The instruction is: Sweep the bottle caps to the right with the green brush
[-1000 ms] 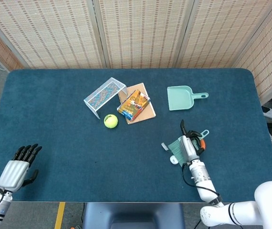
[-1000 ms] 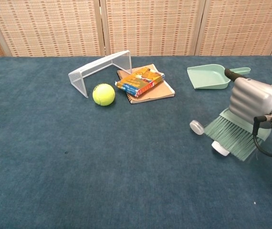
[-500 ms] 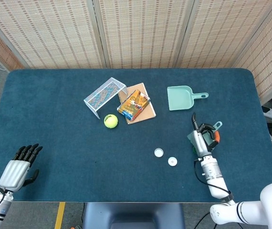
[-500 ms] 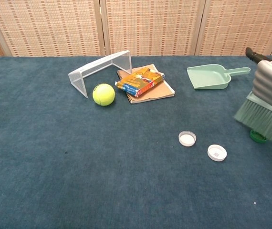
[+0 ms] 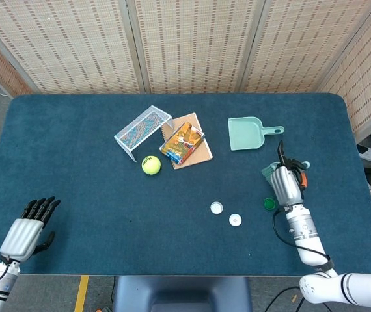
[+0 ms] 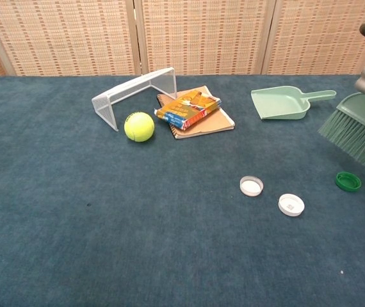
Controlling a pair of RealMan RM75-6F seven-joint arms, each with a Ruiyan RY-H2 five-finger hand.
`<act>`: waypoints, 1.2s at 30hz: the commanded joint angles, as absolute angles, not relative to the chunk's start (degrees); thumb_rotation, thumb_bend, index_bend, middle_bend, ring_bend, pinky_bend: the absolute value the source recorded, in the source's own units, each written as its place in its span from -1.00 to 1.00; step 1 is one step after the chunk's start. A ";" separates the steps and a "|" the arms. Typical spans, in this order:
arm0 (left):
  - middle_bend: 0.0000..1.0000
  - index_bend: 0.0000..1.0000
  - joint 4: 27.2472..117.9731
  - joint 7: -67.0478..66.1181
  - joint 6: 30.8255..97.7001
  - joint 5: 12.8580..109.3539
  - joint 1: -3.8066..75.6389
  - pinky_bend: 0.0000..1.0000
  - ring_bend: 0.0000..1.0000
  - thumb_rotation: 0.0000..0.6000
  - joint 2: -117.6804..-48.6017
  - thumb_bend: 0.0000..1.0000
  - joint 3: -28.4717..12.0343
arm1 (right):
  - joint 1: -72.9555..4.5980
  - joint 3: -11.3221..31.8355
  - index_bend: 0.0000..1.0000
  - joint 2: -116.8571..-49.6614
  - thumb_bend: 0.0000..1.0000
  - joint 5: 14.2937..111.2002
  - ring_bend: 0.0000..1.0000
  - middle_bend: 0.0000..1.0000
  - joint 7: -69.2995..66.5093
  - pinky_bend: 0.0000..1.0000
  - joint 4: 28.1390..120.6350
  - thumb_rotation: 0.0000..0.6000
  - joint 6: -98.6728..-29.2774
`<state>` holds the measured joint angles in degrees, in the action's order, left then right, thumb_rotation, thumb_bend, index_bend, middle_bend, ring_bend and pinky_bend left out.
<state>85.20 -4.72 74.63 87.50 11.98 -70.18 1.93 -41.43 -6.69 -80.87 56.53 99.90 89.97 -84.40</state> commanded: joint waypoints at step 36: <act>-1.00 -1.00 85.18 -2.21 75.65 88.25 11.73 -0.86 -1.00 1.00 -69.06 -0.08 2.06 | -44.62 -2.46 0.82 -98.13 0.36 60.47 0.21 0.73 106.64 -1.00 93.41 1.00 -81.12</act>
<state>85.18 -2.22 75.65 88.25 11.73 -69.07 2.06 -44.73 -2.14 -98.12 60.45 106.12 93.81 -81.05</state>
